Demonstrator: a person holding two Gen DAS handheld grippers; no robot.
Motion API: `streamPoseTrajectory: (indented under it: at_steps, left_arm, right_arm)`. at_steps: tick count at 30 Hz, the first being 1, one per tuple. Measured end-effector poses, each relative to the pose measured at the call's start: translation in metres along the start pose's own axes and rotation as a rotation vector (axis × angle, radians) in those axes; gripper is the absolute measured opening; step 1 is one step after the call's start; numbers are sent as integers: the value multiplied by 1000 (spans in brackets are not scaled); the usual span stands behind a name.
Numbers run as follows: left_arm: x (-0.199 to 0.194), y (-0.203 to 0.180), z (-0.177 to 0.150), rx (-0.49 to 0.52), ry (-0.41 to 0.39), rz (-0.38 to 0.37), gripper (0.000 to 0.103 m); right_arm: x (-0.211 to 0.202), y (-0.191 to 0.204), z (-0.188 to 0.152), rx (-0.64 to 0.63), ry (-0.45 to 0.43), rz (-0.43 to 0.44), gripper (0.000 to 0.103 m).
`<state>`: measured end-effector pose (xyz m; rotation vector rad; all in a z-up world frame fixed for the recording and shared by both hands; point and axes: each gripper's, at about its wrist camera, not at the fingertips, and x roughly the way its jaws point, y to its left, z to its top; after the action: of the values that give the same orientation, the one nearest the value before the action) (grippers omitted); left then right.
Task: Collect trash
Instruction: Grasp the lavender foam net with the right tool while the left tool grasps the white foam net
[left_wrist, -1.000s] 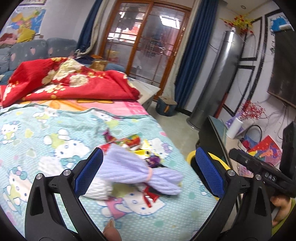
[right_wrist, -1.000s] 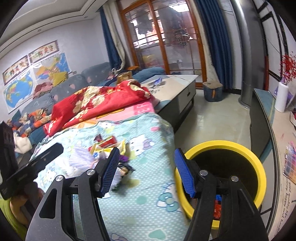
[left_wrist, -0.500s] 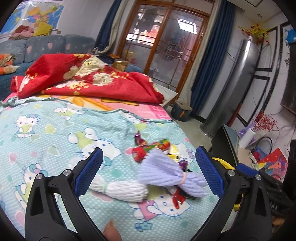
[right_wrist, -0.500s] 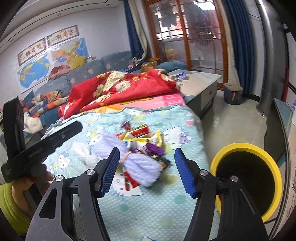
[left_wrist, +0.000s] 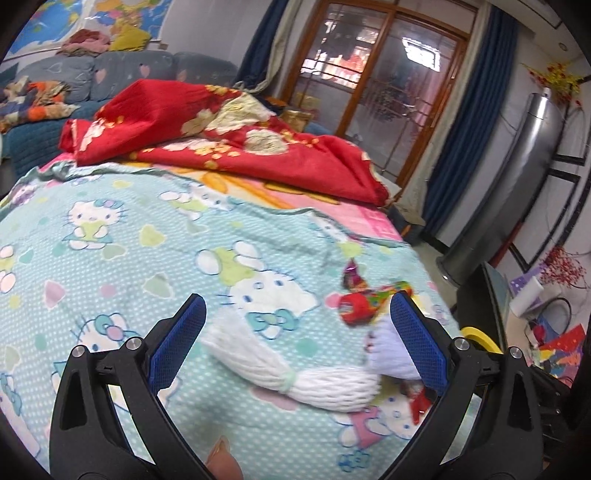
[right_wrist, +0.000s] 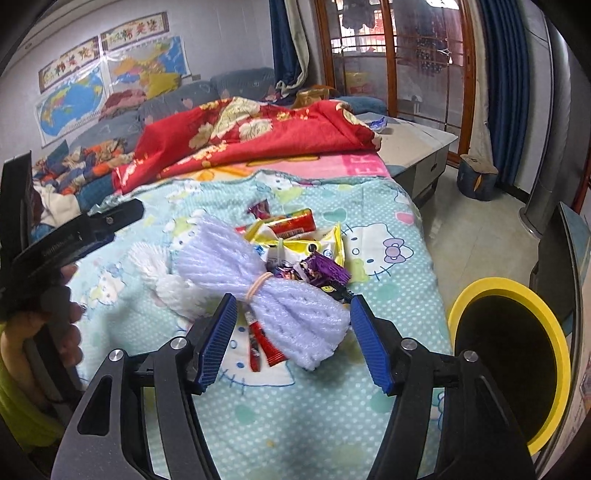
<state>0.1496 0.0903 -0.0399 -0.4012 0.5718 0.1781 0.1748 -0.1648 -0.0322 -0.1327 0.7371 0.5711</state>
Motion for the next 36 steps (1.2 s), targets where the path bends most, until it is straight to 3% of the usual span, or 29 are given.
streamPoseTrajectory:
  at_steps: [6,14,16,25,27,29,33,36]
  left_arm:
    - [14,26,-3,-74,41,47,92]
    - [34,45,-17,-156,134,39,92]
    - [36,45,-20,-162,143,36,90]
    - [40,42,-25,-144,165,31,56]
    - [41,41,-25,-143,173,24,38]
    - [43,40,-27,-137,182,19,28]
    - [42,34,-26,-112,180,5,17]
    - [40,33,-24,-109,171,-1,15]
  right_arm:
    - [23,-4,3,-25,48,-11,64]
    - [39,-2,-2,-47,94,18,64]
    - [39,-2,-4,-48,98,27,54]
    - [27,-4,-9,-14,84,54,37]
    - [24,-5,-9,-8,80,58,35]
    - [22,-6,-10,-1,78,59,33]
    - [16,-5,-10,-1,70,63,28]
    - [12,-3,-11,-1,60,65,27]
